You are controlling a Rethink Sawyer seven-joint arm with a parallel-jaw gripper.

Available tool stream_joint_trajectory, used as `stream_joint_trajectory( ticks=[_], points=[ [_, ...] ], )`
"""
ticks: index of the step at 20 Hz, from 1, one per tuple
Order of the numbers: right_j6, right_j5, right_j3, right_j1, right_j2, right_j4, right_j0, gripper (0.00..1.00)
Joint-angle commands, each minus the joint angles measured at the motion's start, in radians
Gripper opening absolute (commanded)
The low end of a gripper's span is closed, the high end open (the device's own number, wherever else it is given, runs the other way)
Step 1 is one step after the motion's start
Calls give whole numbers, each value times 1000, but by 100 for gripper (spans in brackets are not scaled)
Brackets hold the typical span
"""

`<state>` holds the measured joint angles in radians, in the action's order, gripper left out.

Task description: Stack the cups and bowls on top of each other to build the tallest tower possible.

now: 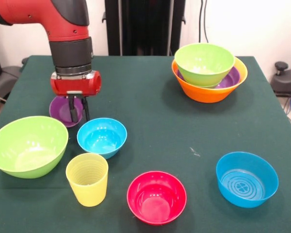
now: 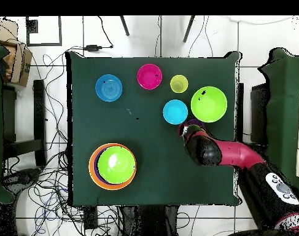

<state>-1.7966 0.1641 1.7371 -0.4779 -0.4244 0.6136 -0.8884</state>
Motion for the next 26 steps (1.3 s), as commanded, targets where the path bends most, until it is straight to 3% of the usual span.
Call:
stream_joint_trajectory(
  ticks=[1, 4, 19, 26],
  points=[
    [-22, 241, 120, -163, 11, -63, 95, 0],
    [-30, 336, 154, -274, 10, -124, 130, 0],
    [-29, 524, 111, -403, 3, -234, 216, 0],
    [-87, 647, 144, -554, 26, -321, 294, 0]
  ],
)
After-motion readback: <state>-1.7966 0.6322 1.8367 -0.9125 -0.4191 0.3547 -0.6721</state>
